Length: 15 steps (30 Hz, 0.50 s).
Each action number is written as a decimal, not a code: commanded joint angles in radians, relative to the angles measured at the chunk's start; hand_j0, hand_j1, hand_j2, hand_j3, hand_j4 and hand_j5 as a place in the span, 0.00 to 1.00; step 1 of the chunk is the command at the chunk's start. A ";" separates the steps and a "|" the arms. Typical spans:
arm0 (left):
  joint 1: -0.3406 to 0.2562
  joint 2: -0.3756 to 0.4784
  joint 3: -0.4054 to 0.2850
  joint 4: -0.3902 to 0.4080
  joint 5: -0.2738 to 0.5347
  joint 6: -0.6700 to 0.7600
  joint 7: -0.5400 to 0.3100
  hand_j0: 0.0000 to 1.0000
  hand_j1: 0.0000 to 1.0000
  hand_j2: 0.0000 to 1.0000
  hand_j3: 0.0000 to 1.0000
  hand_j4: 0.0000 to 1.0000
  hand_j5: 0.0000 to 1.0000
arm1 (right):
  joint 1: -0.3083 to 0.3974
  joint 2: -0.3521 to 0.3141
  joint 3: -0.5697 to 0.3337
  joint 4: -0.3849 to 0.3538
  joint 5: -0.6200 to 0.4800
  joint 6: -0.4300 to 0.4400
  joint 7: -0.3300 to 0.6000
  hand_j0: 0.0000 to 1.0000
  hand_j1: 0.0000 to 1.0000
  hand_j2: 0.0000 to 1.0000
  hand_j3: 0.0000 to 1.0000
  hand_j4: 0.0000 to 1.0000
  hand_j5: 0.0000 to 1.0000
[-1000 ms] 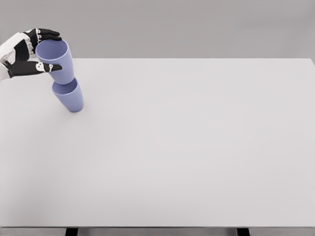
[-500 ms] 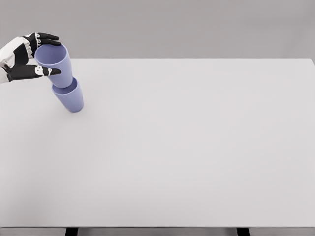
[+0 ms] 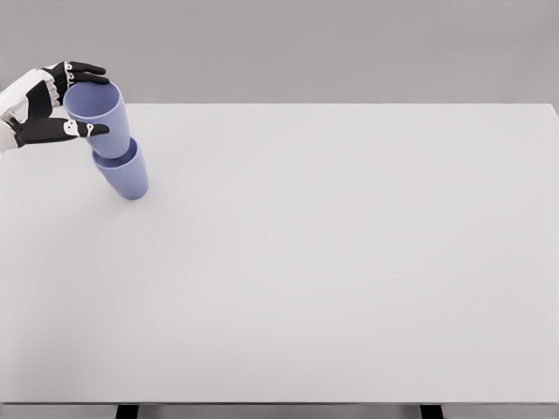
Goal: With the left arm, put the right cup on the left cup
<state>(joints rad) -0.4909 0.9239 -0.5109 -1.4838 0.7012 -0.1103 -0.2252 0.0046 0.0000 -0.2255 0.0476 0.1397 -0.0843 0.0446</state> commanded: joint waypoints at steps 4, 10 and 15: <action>0.014 -0.002 0.003 0.014 0.003 0.001 0.000 0.71 0.71 0.71 0.71 0.71 0.71 | 0.000 0.000 0.000 0.000 0.000 0.000 0.000 1.00 1.00 1.00 1.00 1.00 1.00; 0.015 -0.005 0.003 0.017 0.001 0.000 0.000 0.71 0.71 0.71 0.71 0.71 0.71 | 0.000 0.000 0.000 0.000 0.000 0.000 0.001 1.00 1.00 1.00 1.00 1.00 1.00; 0.015 -0.008 0.002 0.017 0.001 0.001 0.000 0.71 0.71 0.71 0.71 0.71 0.71 | 0.000 0.000 0.000 0.000 0.000 0.000 0.000 1.00 1.00 1.00 1.00 1.00 1.00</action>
<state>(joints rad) -0.4755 0.9161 -0.5094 -1.4663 0.6985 -0.1093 -0.2253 0.0046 0.0000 -0.2255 0.0476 0.1397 -0.0843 0.0444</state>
